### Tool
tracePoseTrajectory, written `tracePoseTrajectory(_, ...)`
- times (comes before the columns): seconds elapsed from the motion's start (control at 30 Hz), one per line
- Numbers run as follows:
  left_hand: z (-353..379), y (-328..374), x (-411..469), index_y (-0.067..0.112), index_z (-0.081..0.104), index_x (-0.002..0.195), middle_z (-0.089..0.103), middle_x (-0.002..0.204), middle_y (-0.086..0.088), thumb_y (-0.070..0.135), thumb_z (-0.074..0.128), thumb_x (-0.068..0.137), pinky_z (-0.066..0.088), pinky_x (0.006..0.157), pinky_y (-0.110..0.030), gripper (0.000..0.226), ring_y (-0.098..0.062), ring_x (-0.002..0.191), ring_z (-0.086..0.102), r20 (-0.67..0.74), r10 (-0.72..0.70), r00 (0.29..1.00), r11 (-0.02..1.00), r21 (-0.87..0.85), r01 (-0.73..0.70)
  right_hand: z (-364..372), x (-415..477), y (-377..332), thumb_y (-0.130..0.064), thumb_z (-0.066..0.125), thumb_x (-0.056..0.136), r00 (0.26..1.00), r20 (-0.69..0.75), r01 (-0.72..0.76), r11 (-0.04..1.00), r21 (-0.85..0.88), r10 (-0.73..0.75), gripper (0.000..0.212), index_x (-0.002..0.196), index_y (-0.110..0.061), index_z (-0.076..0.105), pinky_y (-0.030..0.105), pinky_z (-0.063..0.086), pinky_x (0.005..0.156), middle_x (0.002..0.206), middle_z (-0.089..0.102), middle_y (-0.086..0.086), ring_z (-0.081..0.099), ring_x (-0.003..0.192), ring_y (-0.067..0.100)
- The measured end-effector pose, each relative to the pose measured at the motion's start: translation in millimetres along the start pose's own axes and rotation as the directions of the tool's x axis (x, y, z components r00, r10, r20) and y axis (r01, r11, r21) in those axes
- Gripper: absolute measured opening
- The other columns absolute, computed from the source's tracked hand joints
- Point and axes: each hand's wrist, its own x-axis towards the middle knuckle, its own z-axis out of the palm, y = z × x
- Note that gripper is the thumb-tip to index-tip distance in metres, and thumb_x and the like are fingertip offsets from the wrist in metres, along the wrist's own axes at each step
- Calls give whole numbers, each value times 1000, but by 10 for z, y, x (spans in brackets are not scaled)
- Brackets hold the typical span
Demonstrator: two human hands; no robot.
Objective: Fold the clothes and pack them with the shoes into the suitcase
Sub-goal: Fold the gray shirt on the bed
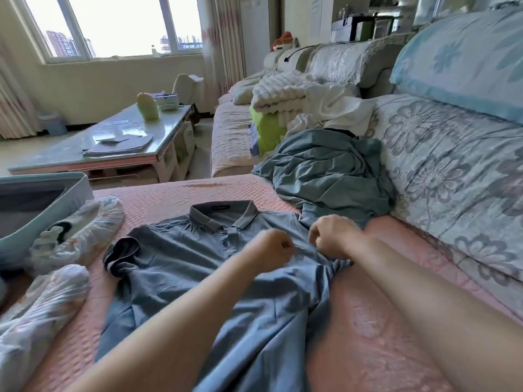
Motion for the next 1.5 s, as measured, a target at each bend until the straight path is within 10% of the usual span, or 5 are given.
tracePoseTrajectory(0.33,-308,-823,998,4,56,117,56,122,-17,0,45,88,50,93,-39,31,-33,113,56,-152,-160,975,942,271,197,416,836,187,-21,43,102,993,-116,18,990,-139,-34,39,140,-25,45,40,42,99,134,53,4,56,121,28)
tracePoseTrajectory(0.7,-277,-854,1599,13,60,104,51,101,-12,-8,46,85,32,73,-28,31,-27,87,50,-603,-242,761,947,-318,49,415,1024,599,-5,45,93,883,-457,-197,970,-145,111,24,108,-16,60,33,37,58,97,66,4,68,85,33)
tracePoseTrajectory(0.9,-30,-876,1782,18,36,149,9,159,-19,4,58,88,22,115,-26,66,-32,147,22,-13,-76,997,991,-114,74,471,1136,453,-6,46,80,886,-432,18,943,-331,-168,46,121,-19,64,44,44,89,122,60,12,57,107,34)
tracePoseTrajectory(1.23,-403,-1752,993,21,62,117,51,115,-6,-15,53,77,49,89,-38,55,-32,101,58,-190,35,981,998,-35,-42,248,1343,-562,-23,45,93,998,47,61,854,-516,-42,48,141,-19,47,59,14,117,148,43,14,32,140,35)
tracePoseTrajectory(1.5,-955,-2577,-244,34,58,118,53,125,4,57,54,84,45,98,-35,42,-22,121,50,-102,-111,989,917,372,141,357,1484,-1929,-22,49,94,934,33,358,926,-121,-356,65,155,-31,29,44,24,118,162,26,2,27,147,24)
